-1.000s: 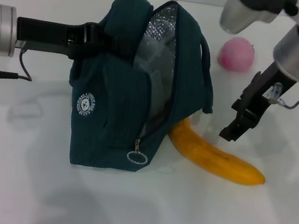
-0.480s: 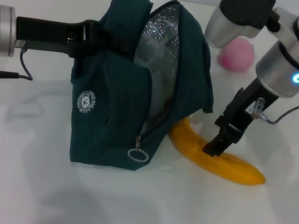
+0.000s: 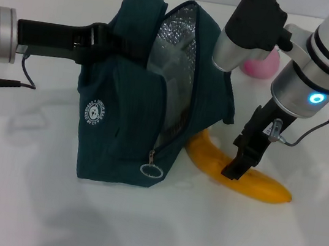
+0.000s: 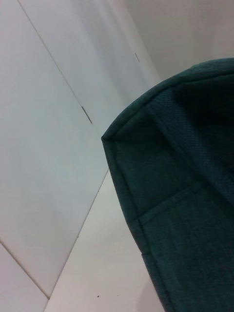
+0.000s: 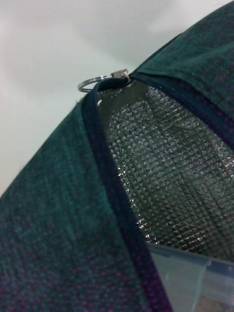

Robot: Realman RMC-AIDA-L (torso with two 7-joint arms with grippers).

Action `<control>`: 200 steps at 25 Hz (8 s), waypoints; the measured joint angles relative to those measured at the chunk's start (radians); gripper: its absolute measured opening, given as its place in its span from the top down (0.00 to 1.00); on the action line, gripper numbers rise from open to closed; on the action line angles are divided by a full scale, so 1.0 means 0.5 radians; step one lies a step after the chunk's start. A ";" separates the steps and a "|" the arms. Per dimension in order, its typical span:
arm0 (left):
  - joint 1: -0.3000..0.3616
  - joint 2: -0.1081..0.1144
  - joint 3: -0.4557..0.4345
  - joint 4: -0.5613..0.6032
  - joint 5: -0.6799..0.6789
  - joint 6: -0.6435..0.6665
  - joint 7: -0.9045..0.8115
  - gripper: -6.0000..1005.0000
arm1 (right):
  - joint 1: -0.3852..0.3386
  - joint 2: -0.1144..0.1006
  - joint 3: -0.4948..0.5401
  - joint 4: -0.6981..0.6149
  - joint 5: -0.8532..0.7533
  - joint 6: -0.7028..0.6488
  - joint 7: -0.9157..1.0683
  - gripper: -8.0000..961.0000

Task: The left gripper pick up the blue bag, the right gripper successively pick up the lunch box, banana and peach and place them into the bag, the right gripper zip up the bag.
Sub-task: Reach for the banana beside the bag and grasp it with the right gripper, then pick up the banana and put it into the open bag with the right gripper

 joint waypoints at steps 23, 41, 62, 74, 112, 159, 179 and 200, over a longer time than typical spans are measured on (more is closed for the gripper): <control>-0.002 0.009 0.000 0.000 0.000 0.000 0.019 0.97 | 0.079 0.000 -0.181 0.156 0.092 0.179 0.000 0.28; -0.001 0.005 0.000 0.000 0.000 -0.006 0.026 0.97 | 0.093 0.000 -0.271 0.248 0.170 0.230 -0.002 0.29; 0.027 0.006 0.000 0.000 -0.031 0.006 0.028 0.97 | 0.109 -0.013 -0.003 0.369 0.116 0.093 0.029 0.56; 0.052 0.013 0.000 0.000 -0.054 0.006 0.028 0.97 | -0.112 -0.029 0.352 0.141 -0.029 -0.098 0.033 0.57; 0.070 0.009 0.000 0.006 -0.108 0.080 0.074 0.97 | -0.406 -0.150 1.415 -0.607 0.326 -0.357 -0.043 0.57; 0.052 -0.004 0.000 0.001 -0.131 0.078 0.073 0.97 | -0.612 -0.007 1.131 0.528 1.926 -0.152 -1.817 0.57; 0.065 -0.005 0.001 0.000 -0.151 0.074 0.073 0.97 | -0.608 0.000 0.993 0.935 2.216 -0.046 -2.300 0.57; 0.075 -0.007 0.000 0.000 -0.150 0.061 0.092 0.97 | -0.630 0.000 0.747 1.103 2.379 0.075 -2.454 0.57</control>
